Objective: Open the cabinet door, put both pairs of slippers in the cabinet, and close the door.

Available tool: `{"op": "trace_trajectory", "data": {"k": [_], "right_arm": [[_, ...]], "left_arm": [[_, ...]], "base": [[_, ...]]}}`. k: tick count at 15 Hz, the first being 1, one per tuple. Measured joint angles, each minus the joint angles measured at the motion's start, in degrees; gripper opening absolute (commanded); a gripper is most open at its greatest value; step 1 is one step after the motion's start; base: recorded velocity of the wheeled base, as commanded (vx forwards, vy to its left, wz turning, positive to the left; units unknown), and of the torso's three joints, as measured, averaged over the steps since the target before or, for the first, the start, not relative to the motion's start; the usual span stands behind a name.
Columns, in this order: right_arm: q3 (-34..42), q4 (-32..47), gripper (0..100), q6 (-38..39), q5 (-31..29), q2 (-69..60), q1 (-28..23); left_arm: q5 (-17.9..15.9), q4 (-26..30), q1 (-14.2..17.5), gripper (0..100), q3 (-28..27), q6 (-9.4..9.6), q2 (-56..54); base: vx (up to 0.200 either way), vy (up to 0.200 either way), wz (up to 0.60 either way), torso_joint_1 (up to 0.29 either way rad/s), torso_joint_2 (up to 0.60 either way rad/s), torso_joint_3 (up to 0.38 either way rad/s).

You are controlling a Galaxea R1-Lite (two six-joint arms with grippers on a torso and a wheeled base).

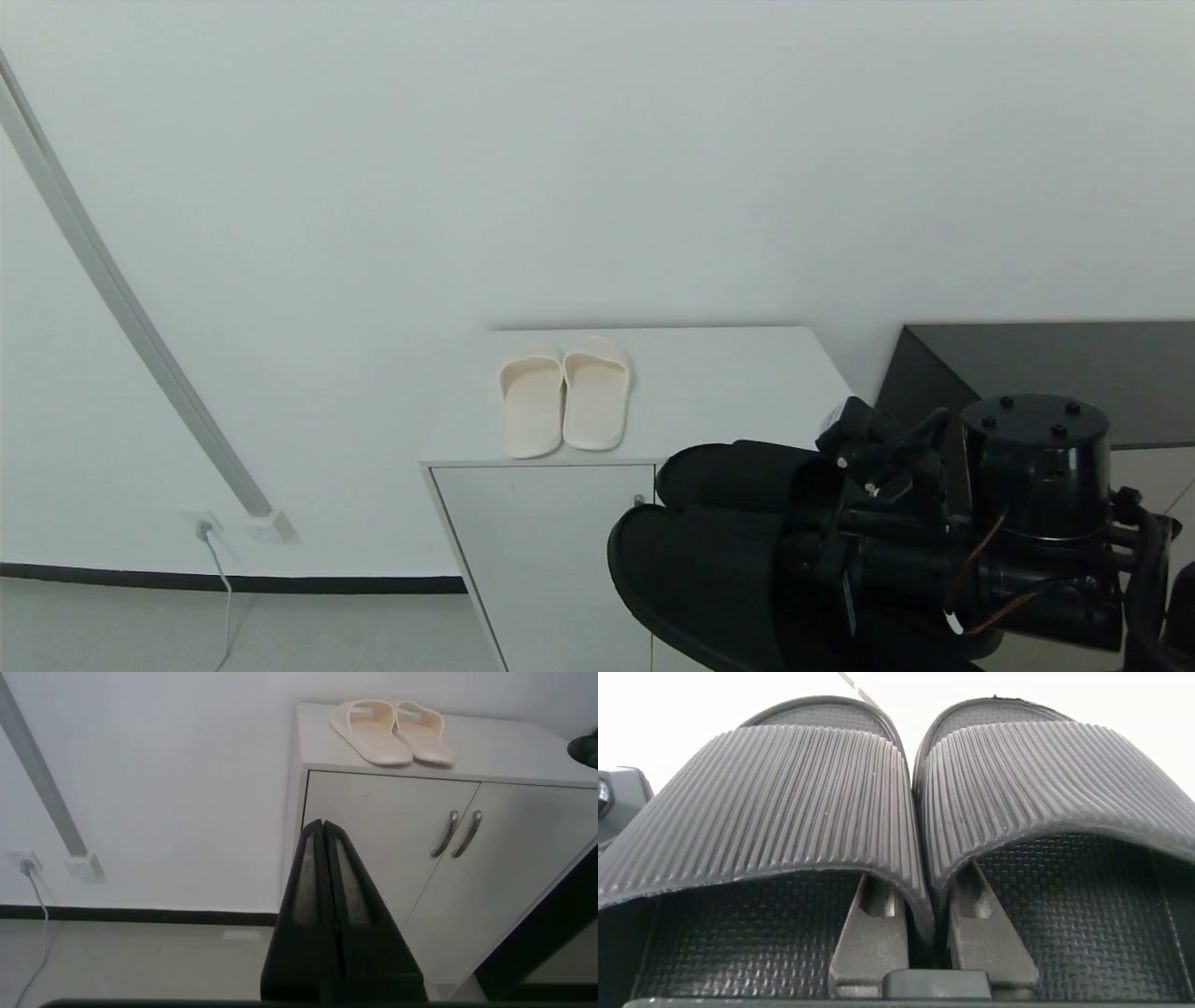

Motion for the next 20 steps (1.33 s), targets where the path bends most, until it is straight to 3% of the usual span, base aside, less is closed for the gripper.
{"op": "trace_trajectory", "data": {"k": [1,11,20], "right_arm": [[0.0,0.0,0,0.0,0.0,0.1,0.0],[1.3,-1.0,0,0.0,-0.1,0.3,0.5],[3.7,-2.9,0,0.0,-0.3,0.5,1.9]], "left_arm": [[0.0,0.0,0.0,100,0.0,0.13,0.0],[0.0,0.0,0.0,100,0.0,-0.05,0.0],[0.0,0.0,0.0,100,0.0,-0.02,0.0]], "base": [[0.0,0.0,0.0,-0.159,0.35,0.183],[0.0,0.0,0.0,-0.166,0.38,0.213],[0.0,0.0,0.0,-0.222,0.54,0.313]]}}
